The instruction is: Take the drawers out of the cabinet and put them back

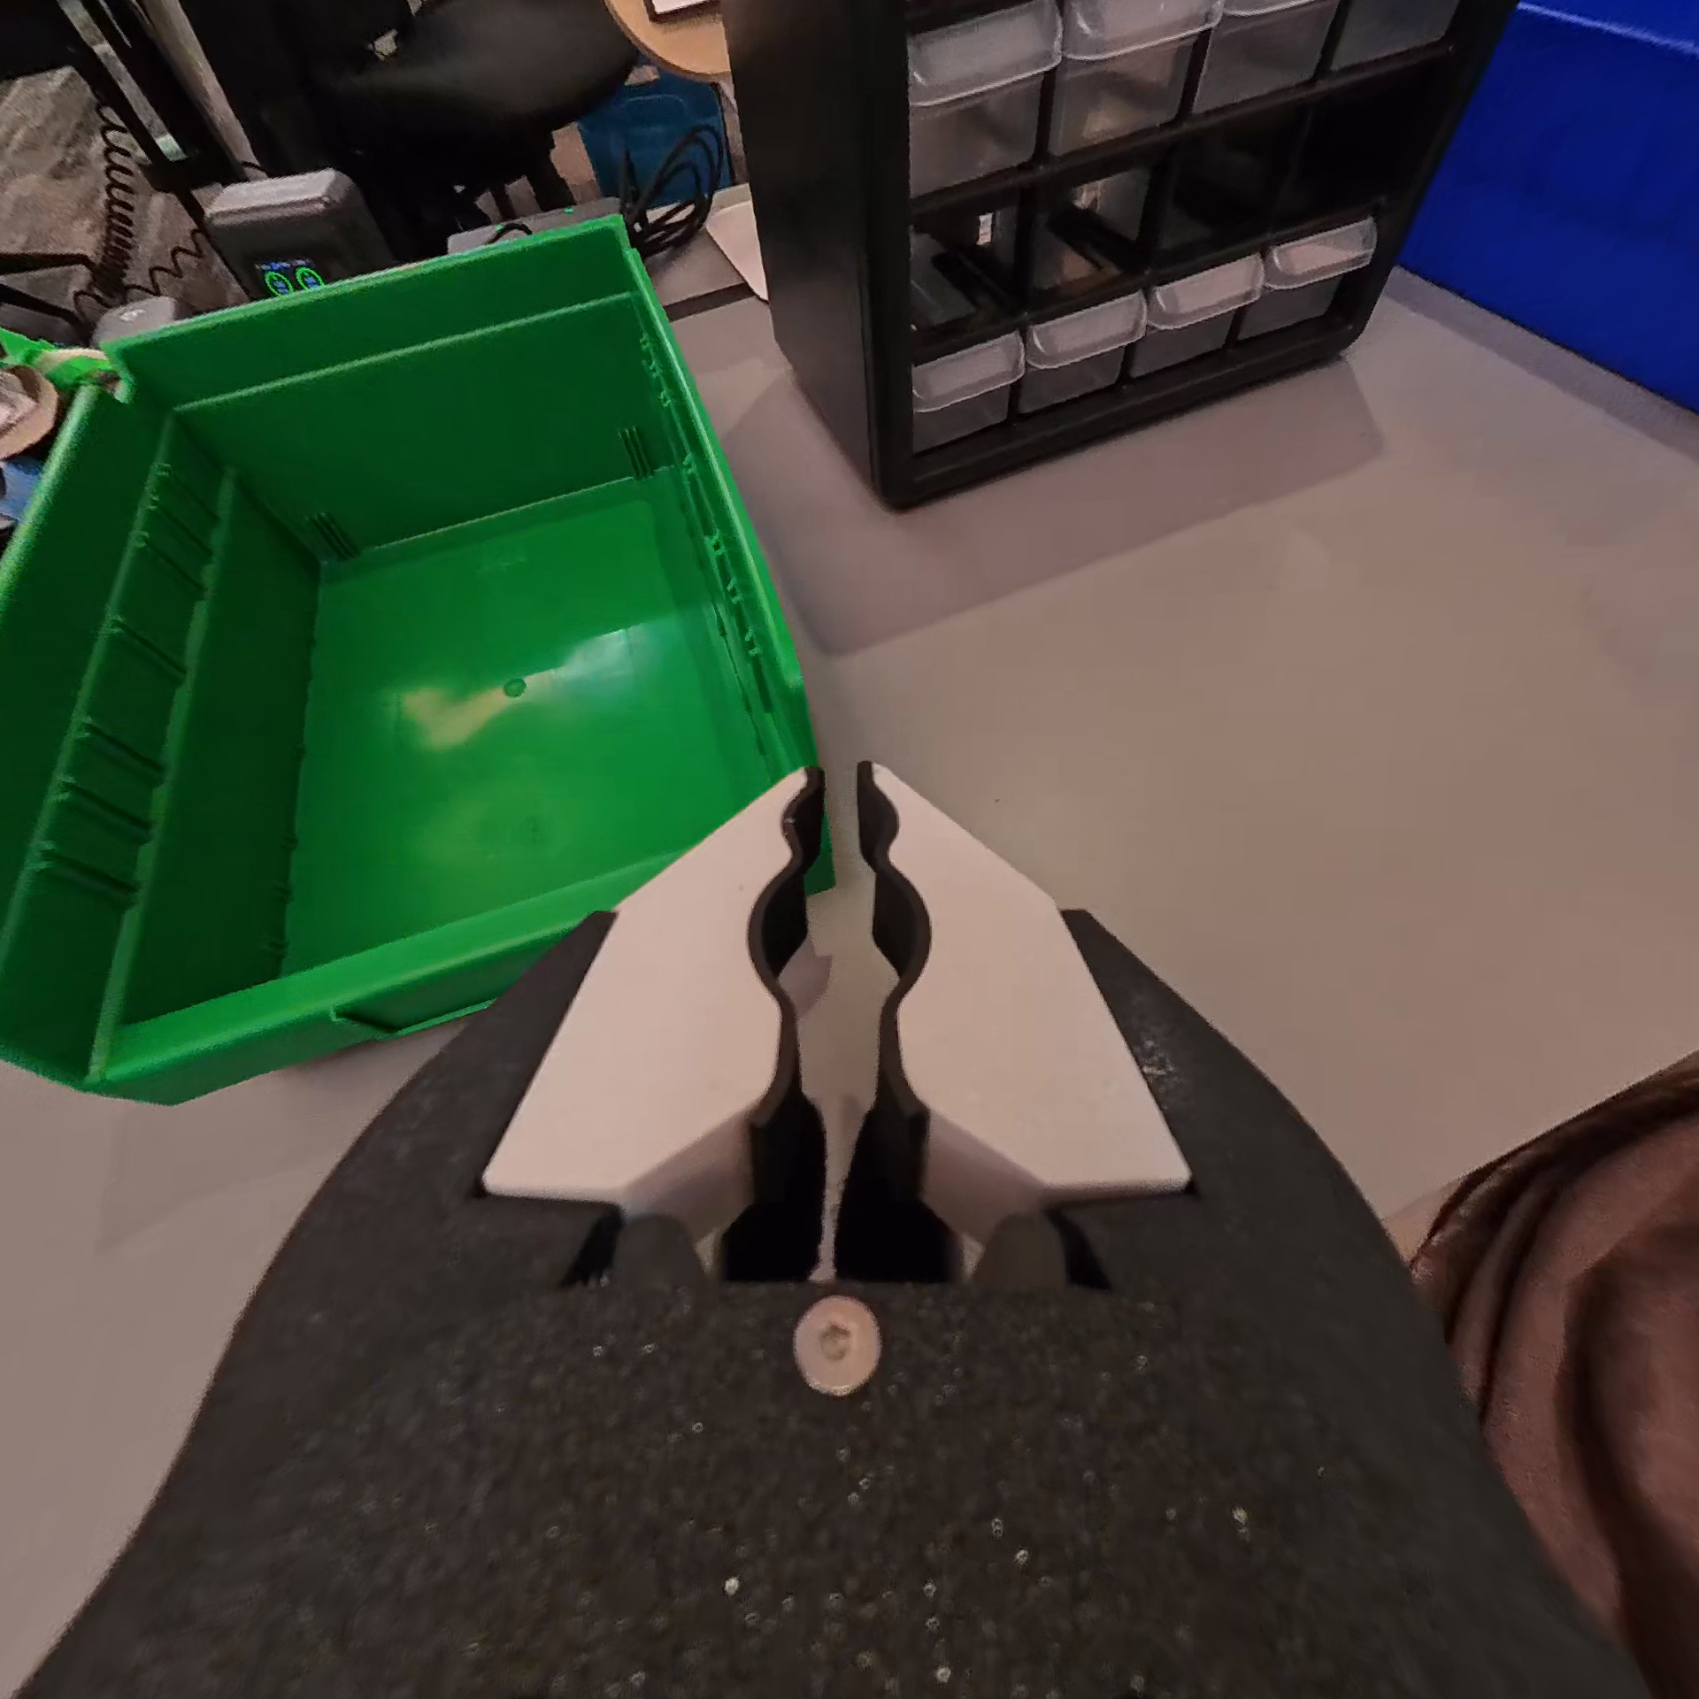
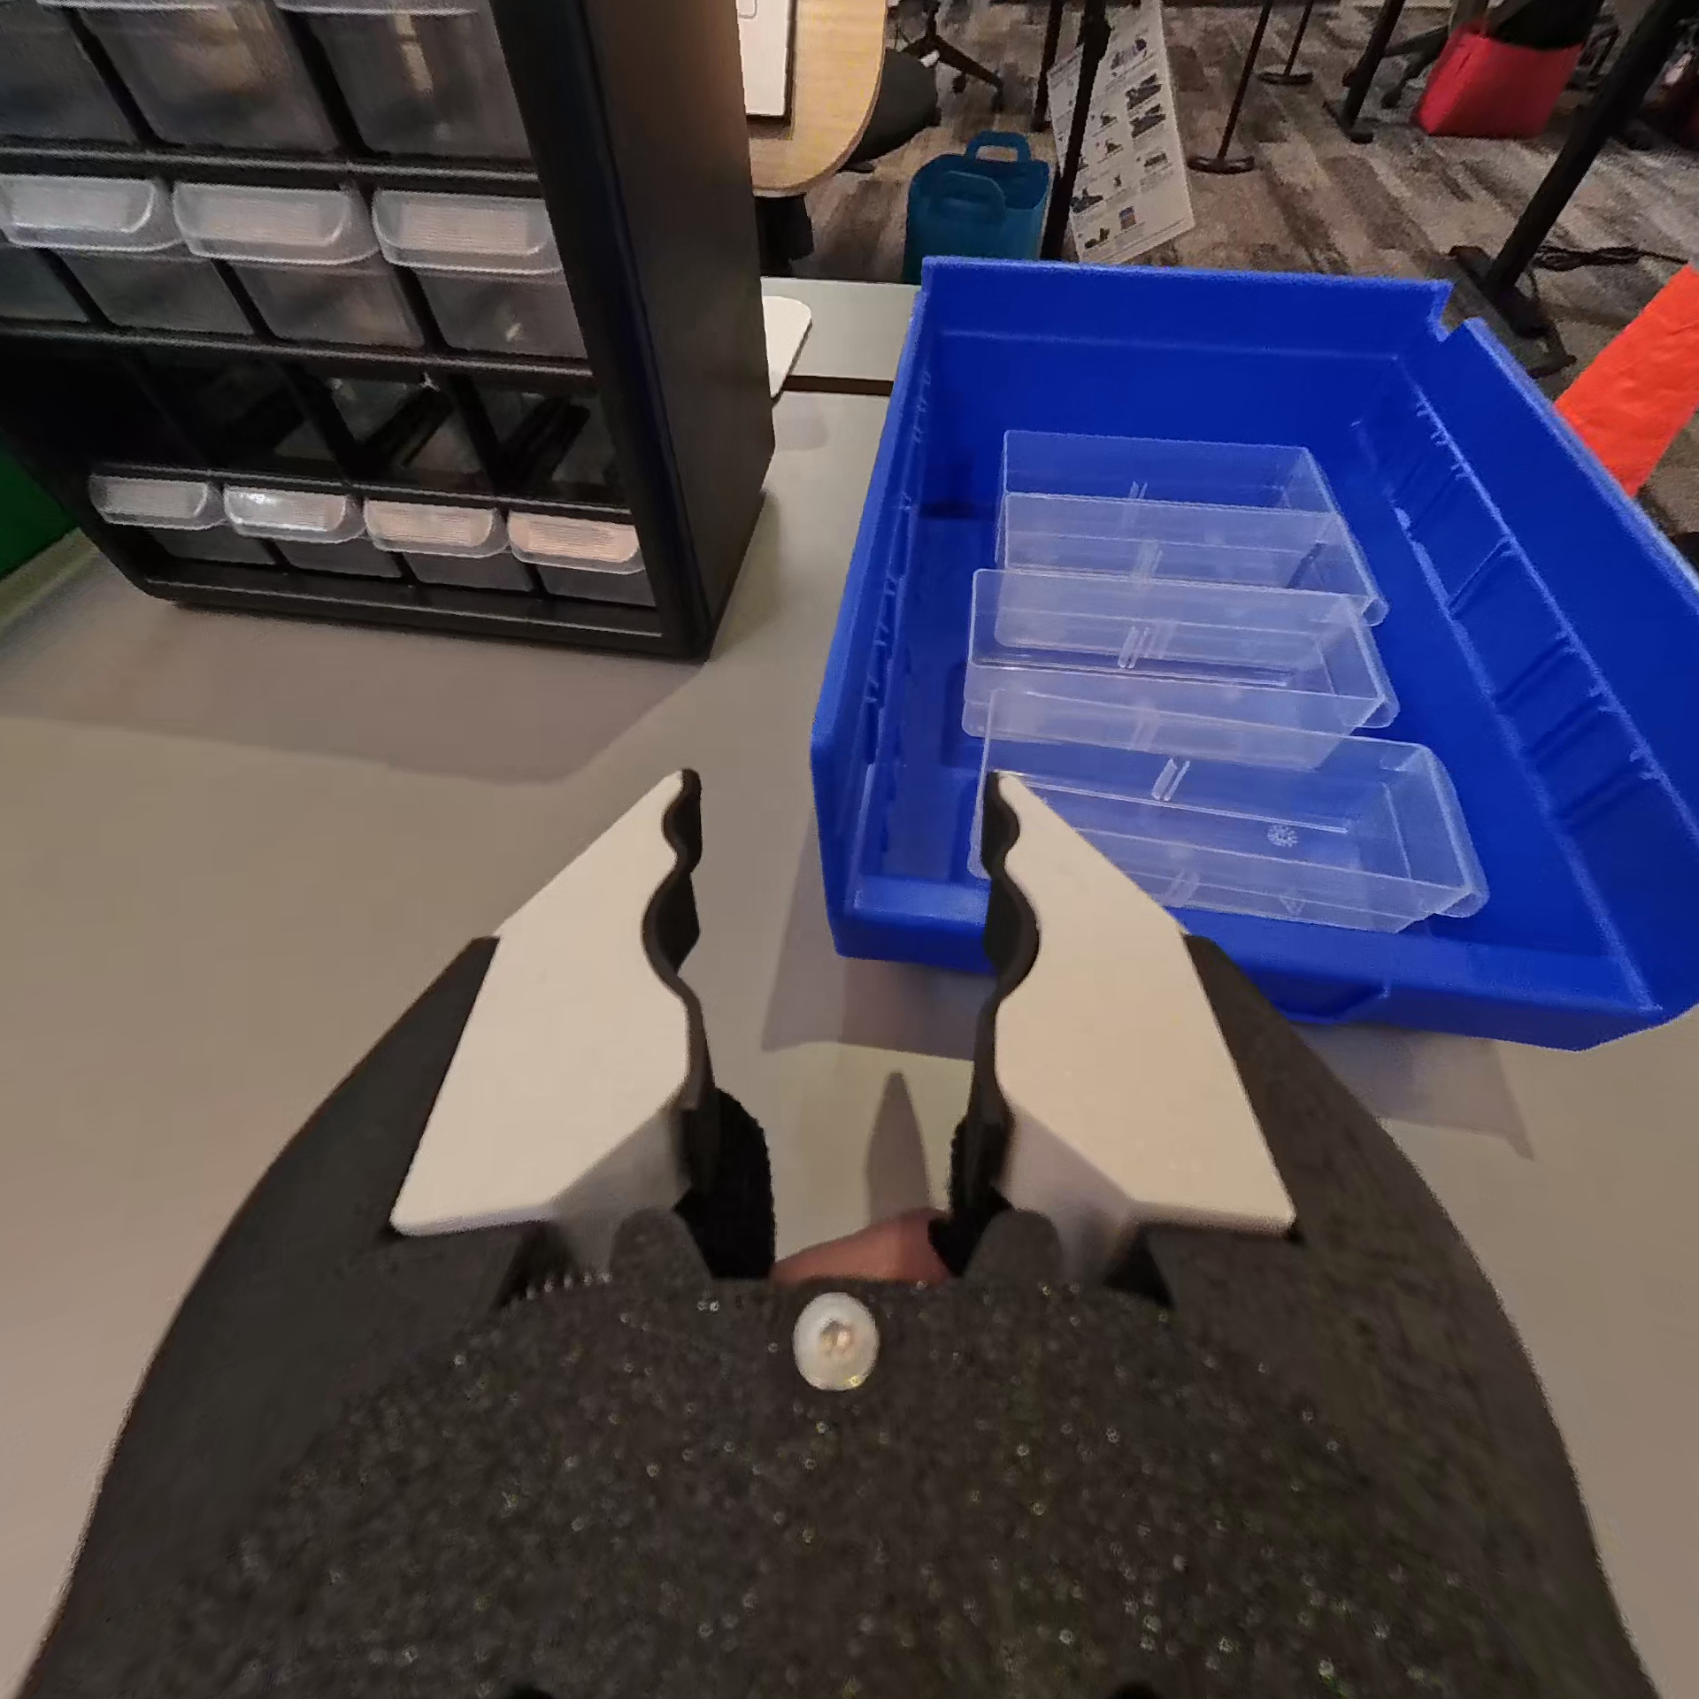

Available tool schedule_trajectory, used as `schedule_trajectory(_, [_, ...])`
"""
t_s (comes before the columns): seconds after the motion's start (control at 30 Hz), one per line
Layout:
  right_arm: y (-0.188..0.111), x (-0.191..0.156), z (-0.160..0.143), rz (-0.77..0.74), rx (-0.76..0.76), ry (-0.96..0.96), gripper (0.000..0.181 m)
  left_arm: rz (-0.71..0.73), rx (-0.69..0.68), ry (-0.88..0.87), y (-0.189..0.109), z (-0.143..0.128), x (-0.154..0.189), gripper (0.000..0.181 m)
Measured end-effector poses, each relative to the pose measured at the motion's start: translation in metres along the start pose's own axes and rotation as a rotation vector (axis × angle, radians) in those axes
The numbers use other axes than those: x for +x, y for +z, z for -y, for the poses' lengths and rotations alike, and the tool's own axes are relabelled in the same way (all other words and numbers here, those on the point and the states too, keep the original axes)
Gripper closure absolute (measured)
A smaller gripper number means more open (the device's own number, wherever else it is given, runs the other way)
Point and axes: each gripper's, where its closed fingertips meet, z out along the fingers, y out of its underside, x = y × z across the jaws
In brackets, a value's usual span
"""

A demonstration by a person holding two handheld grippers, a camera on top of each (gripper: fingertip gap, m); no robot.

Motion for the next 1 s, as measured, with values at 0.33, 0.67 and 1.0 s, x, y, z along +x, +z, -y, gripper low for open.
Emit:
schedule_trajectory(0.33, [0.034, -0.003, -0.014, -0.099, -0.096, 0.060, 0.166, -0.004, -0.032, 0.070, 0.004, -0.009, 0.008, 0.176])
schedule_trajectory(0.67, [-0.008, -0.064, -0.033, -0.117, -0.136, 0.061, 0.176, -0.033, -0.010, 0.144, -0.004, -0.007, 0.031, 0.176])
schedule_trajectory(1.0, [-0.047, -0.154, -0.050, -0.034, -0.105, 0.044, 0.166, -0.138, 0.005, 0.228, -0.023, -0.012, 0.091, 0.176])
